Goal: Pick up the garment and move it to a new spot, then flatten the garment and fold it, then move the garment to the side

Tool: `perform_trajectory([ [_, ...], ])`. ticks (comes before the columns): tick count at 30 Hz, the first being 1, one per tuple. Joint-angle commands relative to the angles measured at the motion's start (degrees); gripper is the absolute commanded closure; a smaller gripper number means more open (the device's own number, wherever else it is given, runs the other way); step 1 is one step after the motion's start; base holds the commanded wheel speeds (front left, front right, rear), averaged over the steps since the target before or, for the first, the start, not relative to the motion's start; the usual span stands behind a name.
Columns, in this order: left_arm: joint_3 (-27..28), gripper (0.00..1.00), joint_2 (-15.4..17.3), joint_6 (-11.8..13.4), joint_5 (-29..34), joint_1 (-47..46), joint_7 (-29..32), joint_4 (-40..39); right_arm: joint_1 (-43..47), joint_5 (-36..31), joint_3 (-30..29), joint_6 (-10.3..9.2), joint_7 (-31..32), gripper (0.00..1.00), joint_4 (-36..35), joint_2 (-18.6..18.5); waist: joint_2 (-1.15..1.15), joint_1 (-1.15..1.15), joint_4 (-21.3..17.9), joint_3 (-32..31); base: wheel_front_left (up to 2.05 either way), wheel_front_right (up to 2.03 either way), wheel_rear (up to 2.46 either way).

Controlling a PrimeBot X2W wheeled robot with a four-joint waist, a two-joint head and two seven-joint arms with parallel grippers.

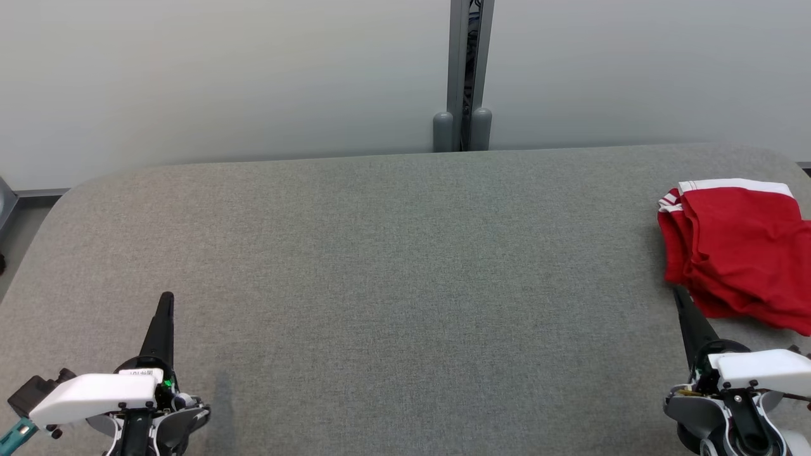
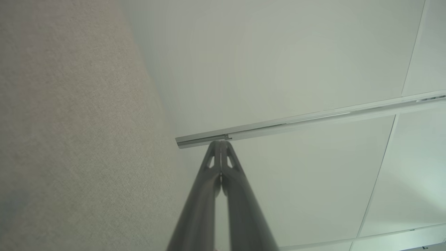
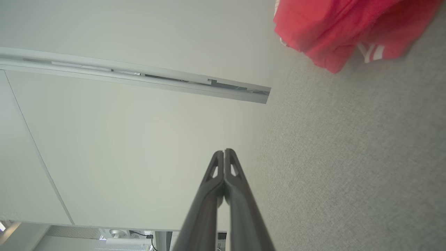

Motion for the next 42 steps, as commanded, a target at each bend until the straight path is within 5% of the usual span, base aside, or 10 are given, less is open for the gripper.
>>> perform_trajectory([
  [1,0.46,1.00,0.29,-0.46,-1.31,-1.38,0.42,-0.17,-1.05,1.46,-0.46,0.00,0.50,1.00,0.15,-0.29,0.00,0.00,0.00,0.05,0.00,0.00,0.00],
  [20,1.86,1.00,0.32,-1.26,-8.21,-2.59,2.43,0.18,-1.98,8.71,-1.83,0.00,2.62,1.00,0.39,-0.17,0.00,0.00,-0.07,0.60,0.00,0.00,0.00],
  [42,1.81,1.00,0.31,-1.14,-8.07,-2.57,2.44,0.16,-1.94,8.32,-2.10,0.00,2.75,1.00,0.38,0.06,0.00,0.00,-0.07,0.61,0.00,0.00,0.00],
])
